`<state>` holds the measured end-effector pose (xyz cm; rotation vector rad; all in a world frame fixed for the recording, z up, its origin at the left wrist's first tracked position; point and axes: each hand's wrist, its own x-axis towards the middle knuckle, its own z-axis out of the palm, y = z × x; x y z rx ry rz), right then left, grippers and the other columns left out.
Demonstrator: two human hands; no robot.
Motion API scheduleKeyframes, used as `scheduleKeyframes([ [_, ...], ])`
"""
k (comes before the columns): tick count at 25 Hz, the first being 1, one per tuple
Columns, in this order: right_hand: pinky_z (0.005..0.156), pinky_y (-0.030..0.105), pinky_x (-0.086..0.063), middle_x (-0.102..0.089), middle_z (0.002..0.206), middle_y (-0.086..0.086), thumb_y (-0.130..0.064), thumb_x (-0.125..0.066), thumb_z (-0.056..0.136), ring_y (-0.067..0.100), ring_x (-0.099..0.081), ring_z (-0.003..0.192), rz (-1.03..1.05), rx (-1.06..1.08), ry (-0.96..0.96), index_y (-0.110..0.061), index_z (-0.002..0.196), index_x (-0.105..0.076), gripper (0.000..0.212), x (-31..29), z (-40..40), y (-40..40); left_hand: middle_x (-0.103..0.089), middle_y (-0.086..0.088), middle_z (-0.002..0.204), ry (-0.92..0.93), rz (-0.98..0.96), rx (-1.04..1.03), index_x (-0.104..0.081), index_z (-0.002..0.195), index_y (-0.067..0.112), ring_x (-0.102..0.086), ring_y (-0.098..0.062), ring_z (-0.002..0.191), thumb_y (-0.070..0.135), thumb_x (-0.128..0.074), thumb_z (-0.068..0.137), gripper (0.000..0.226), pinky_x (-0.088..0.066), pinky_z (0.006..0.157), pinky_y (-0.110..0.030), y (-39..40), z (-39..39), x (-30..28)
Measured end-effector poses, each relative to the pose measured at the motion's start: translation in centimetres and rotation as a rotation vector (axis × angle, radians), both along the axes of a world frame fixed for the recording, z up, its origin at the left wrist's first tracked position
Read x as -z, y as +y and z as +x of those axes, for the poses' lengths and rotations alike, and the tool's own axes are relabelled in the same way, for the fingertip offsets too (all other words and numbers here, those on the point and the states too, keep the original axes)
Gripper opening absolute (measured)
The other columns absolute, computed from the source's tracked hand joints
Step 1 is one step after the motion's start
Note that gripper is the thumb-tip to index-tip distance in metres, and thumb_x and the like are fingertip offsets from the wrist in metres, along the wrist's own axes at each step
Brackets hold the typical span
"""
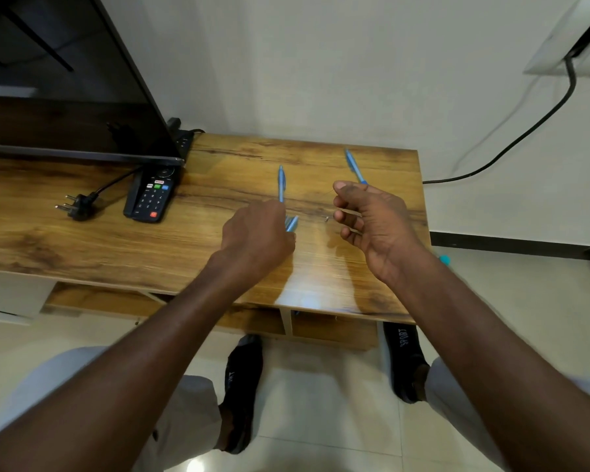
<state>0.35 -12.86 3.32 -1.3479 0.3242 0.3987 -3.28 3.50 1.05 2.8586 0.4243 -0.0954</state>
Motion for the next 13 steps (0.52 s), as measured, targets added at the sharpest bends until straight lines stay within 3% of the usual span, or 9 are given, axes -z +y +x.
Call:
scheduleKeyframes([
  [4, 0.055, 0.023, -0.047, -0.072, 0.083, -0.003, -0.021, -0.079, 0.092, 0.008, -0.066, 0.066, 0.003, 0.002, -0.007, -0.017, 0.101, -0.078, 0.010, -0.1, 0.3, -0.3, -0.067, 0.000, 0.070, 0.005, -0.273, -0.046, -0.067, 0.078, 0.016, -0.063, -0.013, 0.063, 0.034, -0.079, 0.091, 0.025, -0.040, 0.054, -0.028, 0.8, 0.6, -1.4],
  [9, 0.058, 0.026, -0.048, -0.074, 0.084, -0.002, -0.022, -0.080, 0.092, 0.013, -0.073, 0.073, 0.034, 0.017, -0.020, -0.016, 0.104, -0.076, 0.013, -0.5, 0.7, -0.5, -0.078, -0.011, 0.090, -0.047, -0.858, -0.056, -0.071, 0.101, 0.004, -0.070, -0.003, 0.067, 0.025, -0.081, 0.091, 0.025, -0.050, 0.054, -0.016, 1.5, 0.7, -3.2],
  [13, 0.066, 0.030, -0.050, -0.076, 0.089, -0.002, -0.023, -0.079, 0.093, 0.018, -0.079, 0.088, 0.065, 0.030, -0.054, -0.017, 0.104, -0.074, 0.013, -0.7, 1.3, -1.2, -0.079, -0.015, 0.092, -0.113, -1.065, -0.055, -0.070, 0.117, 0.017, -0.079, -0.024, 0.090, 0.021, -0.075, 0.096, 0.022, -0.058, 0.074, -0.035, 0.3, 1.2, -3.3],
])
